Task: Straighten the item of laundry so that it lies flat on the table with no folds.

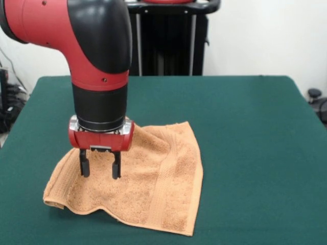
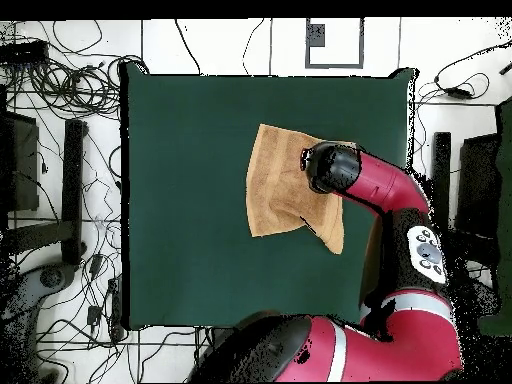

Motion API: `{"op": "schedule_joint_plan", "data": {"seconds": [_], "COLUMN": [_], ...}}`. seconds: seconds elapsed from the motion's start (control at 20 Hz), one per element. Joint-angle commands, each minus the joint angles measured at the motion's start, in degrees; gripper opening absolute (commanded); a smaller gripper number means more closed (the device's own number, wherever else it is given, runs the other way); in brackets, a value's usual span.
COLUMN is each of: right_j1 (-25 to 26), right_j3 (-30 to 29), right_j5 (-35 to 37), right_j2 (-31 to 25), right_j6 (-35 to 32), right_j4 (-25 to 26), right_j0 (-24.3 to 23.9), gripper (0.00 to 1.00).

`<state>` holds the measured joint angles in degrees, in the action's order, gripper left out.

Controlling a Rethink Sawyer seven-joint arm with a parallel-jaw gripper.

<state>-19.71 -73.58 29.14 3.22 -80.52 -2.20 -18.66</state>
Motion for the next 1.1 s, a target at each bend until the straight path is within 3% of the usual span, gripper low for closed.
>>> {"op": "schedule_joint_plan", "data": {"seconds": [0.05,0.75,1.1], "right_j1": [2.89,2.25,6.41], "right_j3": [-4.0,-6.35,-2.68], "right_j5": [-0.91,-3.39,-0.22], "right_j2": [-5.37,-6.62,-3.82], "right_j6": [-4.1,-4.67,-5.88], "right_j4": [3.24,3.32,3.3], "right_j0": [2.25,2.88,5.39], "gripper": [1.0,1.0,1.0]}}
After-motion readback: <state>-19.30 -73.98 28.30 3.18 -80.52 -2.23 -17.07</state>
